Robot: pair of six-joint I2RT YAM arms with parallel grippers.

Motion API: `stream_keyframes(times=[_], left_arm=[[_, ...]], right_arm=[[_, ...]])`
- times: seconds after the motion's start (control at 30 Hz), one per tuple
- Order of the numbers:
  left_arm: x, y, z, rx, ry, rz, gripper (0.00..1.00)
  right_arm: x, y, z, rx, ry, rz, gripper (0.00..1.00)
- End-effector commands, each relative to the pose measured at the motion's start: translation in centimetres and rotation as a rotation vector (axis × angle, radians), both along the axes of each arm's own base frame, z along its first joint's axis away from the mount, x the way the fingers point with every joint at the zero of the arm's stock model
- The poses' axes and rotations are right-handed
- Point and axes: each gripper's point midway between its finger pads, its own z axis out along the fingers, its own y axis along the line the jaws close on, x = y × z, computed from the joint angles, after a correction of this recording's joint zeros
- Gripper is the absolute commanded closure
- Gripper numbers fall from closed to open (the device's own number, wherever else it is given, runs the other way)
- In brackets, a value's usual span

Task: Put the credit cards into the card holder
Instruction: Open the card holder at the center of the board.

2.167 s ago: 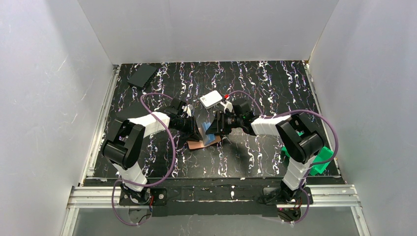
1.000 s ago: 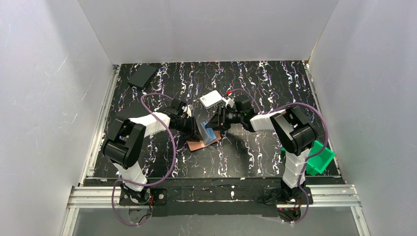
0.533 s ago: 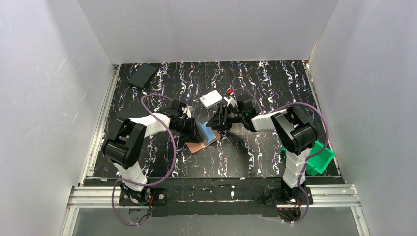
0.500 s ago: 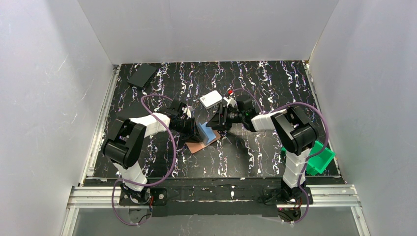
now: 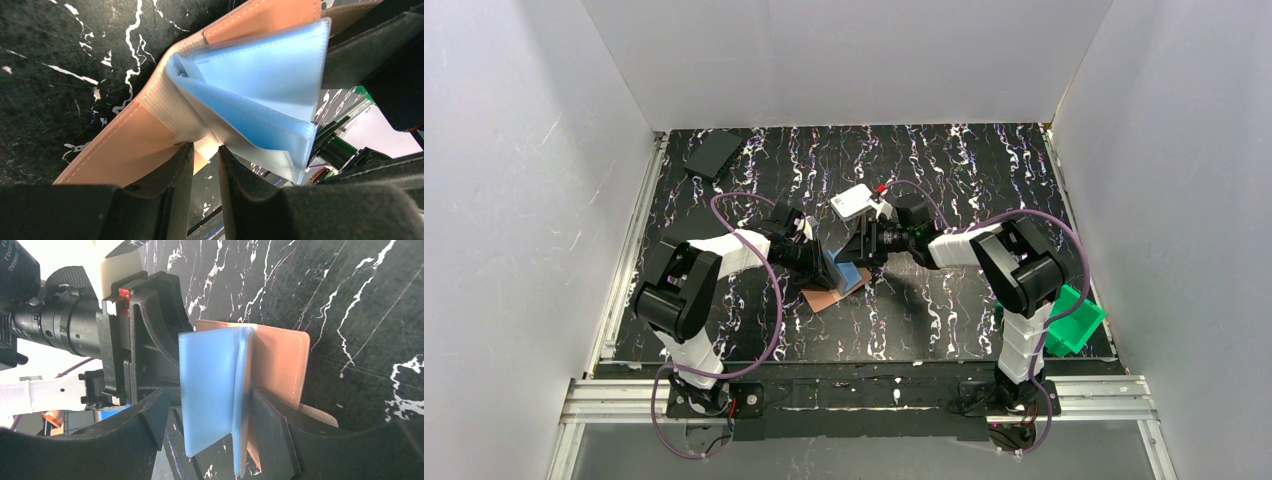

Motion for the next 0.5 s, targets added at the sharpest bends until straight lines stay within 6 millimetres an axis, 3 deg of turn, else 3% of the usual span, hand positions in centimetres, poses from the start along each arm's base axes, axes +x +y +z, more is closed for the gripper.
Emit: stream_keyframes(times=[0.0, 0.3, 0.47], left_arm=[[-0.2, 0.1, 0.0, 0.006, 0.008, -0.017, 0.77], [-0.4, 0.2, 0.0, 0.007, 0.011, -0.018, 0.77], [-0.4, 0.2, 0.0, 0.009, 0.011, -0.018, 0.76]], right_arm=[[0.5, 0.8, 0.7, 0.014, -0.041, 0.026, 0.31], [0.4, 0.9, -0.7, -0.016, -0.026, 0.026, 0.36], [0.4, 0.8, -1.0, -0.023, -0.021, 0.024, 0.46]])
